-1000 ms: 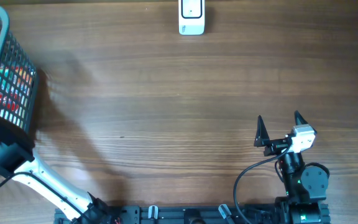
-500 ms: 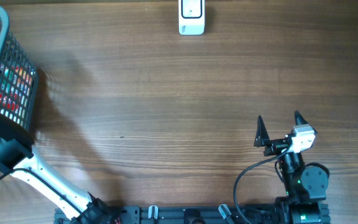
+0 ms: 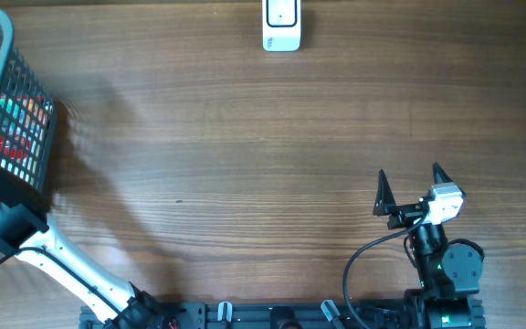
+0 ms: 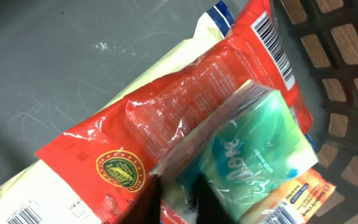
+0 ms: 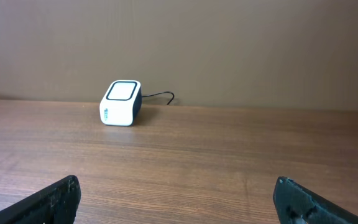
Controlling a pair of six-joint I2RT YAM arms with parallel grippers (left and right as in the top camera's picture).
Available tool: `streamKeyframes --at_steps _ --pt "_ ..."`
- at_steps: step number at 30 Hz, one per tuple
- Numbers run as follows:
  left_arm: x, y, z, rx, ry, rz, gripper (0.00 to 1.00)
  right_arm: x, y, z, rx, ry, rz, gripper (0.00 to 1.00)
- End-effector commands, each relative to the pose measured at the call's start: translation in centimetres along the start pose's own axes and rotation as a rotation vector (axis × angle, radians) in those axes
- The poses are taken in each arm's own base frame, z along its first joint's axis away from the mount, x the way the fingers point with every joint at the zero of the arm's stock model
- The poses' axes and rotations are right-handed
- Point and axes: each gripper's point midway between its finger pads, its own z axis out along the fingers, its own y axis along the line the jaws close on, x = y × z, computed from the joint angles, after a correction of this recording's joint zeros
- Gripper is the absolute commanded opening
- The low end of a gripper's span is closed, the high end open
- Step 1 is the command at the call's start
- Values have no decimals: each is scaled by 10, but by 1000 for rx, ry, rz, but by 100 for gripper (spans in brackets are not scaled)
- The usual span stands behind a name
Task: Scan the item barcode
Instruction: 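Grasp the small teal-and-white box in the basket with the left gripper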
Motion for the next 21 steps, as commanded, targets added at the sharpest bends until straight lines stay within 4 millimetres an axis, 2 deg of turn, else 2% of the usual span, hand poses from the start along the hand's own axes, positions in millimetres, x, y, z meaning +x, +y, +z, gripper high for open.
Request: streamKeyframes --at_steps 1,2,3,9,15,19,21 --pt "-3 6 -11 3 -20 -4 4 -1 -2 0 10 -9 12 100" --pt "-6 6 -19 7 -40 -6 4 -1 -2 0 10 -9 12 100" --pt "-14 7 -39 14 -87 -14 4 -1 -2 0 10 -9 12 100" --pt "-26 15 -102 32 -219 -58 4 -1 -2 0 10 -9 12 100" --pt "-28 26 -151 51 -311 -153 4 -1 -2 0 10 -9 12 100" --pt "-26 18 -188 105 -378 -145 4 -1 -2 0 10 -9 12 100" --pt "-23 15 -200 125 -397 -140 4 -1 -2 0 10 -9 12 100"
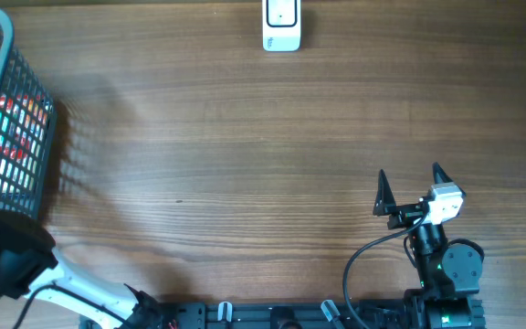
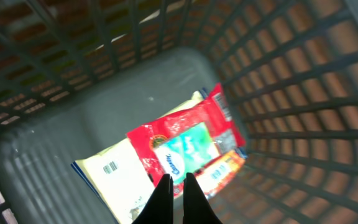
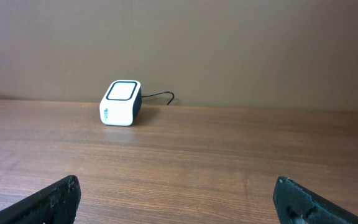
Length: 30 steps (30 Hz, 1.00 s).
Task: Scan the item barcode
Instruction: 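Grasp the small teal-and-white box in the basket with the left gripper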
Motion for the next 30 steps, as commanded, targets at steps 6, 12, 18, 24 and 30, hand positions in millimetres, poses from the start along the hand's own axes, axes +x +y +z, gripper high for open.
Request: streamKeyframes --at_steps 6,12,18,24,30 --pt "11 -9 -19 54 19 -21 98 -1 -2 0 10 -9 12 100" --pt "40 3 41 20 140 43 100 -1 -2 0 10 -9 12 100" --pt "49 8 90 11 181 57 100 -1 -2 0 10 -9 12 100" --pt "60 11 128 7 223 54 99 -1 -2 0 10 -9 12 100" --pt "83 -7 152 141 315 106 98 -1 -2 0 10 -9 12 100"
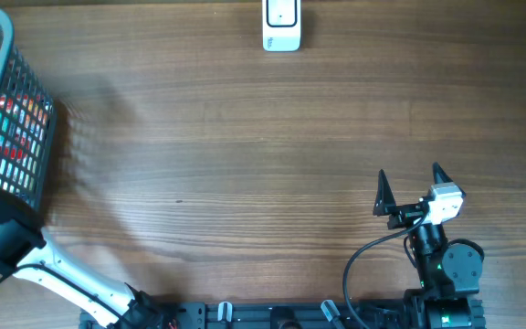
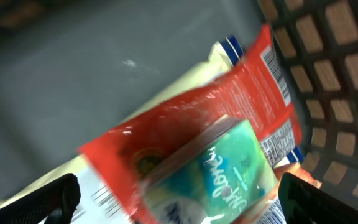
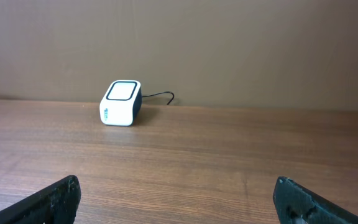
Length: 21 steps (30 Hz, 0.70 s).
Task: Scan the item barcode
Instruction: 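Grasp the small teal-and-white box in the basket with the left gripper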
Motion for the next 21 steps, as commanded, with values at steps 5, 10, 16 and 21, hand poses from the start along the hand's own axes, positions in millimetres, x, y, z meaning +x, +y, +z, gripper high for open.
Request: streamKeyframes --at_steps 5,10,16,21 --pt "22 -20 35 130 110 70 97 -1 -2 0 10 -9 12 100" --pt "24 -22 37 132 119 71 69 -1 -2 0 10 -9 12 100" --pt "24 -21 36 131 120 70 37 -1 -2 0 10 -9 12 100" --pt "20 -22 26 134 98 70 11 -1 -2 0 10 -9 12 100"
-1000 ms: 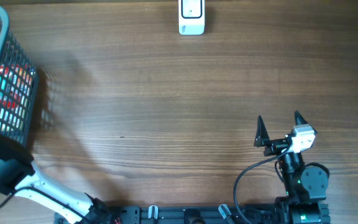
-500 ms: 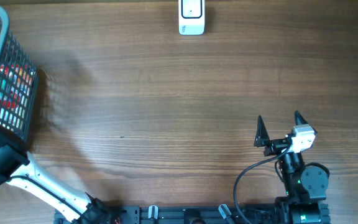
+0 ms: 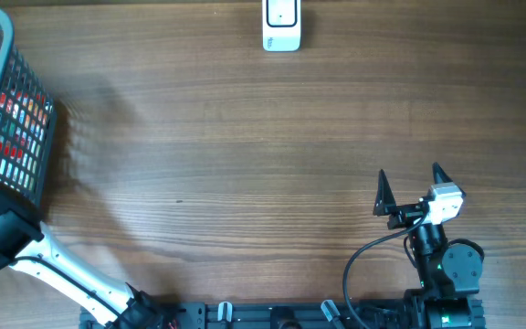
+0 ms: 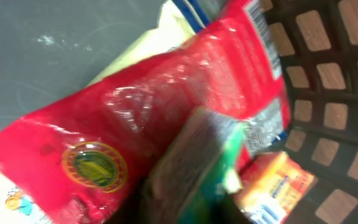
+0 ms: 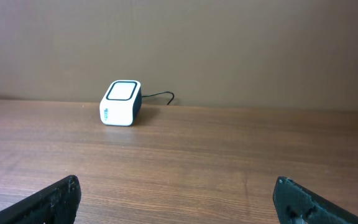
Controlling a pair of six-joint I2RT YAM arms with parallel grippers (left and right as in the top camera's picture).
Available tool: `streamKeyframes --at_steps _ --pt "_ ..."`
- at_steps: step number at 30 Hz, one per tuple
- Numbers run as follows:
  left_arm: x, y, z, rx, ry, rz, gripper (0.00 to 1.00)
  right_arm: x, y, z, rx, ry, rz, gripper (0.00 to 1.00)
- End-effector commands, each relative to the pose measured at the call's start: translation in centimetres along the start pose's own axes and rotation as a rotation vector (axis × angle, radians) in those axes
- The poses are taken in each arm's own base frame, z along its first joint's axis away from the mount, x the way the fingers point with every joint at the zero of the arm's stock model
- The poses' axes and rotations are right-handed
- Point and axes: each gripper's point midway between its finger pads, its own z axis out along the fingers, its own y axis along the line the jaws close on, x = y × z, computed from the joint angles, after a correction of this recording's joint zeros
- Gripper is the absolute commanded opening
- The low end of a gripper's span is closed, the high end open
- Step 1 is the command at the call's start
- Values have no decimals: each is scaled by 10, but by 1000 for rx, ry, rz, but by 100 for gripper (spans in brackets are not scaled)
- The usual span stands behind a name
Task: Scan the item barcode
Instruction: 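Grasp the small teal-and-white box in the basket with the left gripper, then lift the teal box out and carry it toward the scanner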
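Deep inside the dark mesh basket (image 3: 4, 41), my left gripper (image 4: 185, 208) has its dark fingers against both sides of a green tissue pack (image 4: 194, 162), which stands edge-on and blurred. The pack lies on a red snack bag (image 4: 135, 112) with a barcode at its far end. The white barcode scanner (image 3: 281, 26) stands at the table's far edge, and it also shows as the scanner (image 5: 120, 102) in the right wrist view. My right gripper (image 3: 409, 183) rests open near the front right, holding nothing.
An orange packet (image 4: 272, 186) and a pale yellow bag (image 4: 132, 53) lie beside and under the red bag. The basket's mesh wall (image 4: 328, 81) rises close on the right. The left arm reaches over the basket's near side.
The left gripper was wide open just above the green pack. Now it is lower, with its fingers drawn in against the pack. The right arm has not moved.
The left gripper was first low in the basket with its fingers at the green pack. Then it stood shut and empty high above the items. Then it was open and low over the pack, and now it grips it. The right gripper stayed open throughout.
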Motion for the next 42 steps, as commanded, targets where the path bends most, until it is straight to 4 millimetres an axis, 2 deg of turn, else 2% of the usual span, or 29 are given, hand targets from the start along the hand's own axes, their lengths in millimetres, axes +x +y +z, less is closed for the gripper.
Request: streamKeyframes --at_steps 1,5,8,10,16,19,23,26,29,31,36,42 --pt "-2 -1 -9 -6 -16 11 9 -1 -2 0 10 -9 12 100" --pt "-9 -9 -33 1 -68 24 4 -1 -2 0 10 -9 12 100" --pt "-16 -18 -63 9 -131 39 4 -1 -2 0 10 -9 12 100" --pt "-20 -26 -88 17 -185 40 4 -1 -2 0 10 -9 12 100" --pt "-26 -54 -180 74 -382 -44 4 -1 -2 0 10 -9 12 100" --pt "-14 -76 -222 174 -426 -112 4 -1 -2 0 10 -9 12 100" --pt "18 -122 -250 401 -345 -95 4 -1 -2 0 10 -9 12 100" --pt "49 -158 -257 553 -222 -50 4 -1 -2 0 10 -9 12 100" --pt "83 -179 -250 590 -81 -48 4 -1 -2 0 10 -9 12 100" --pt "105 -192 -244 584 -5 -12 4 -1 -2 0 10 -9 12 100" --pt "167 -236 -233 585 140 219 4 -1 -2 0 10 -9 12 100" --pt "229 -267 -209 423 227 429 4 -1 -2 0 10 -9 12 99"
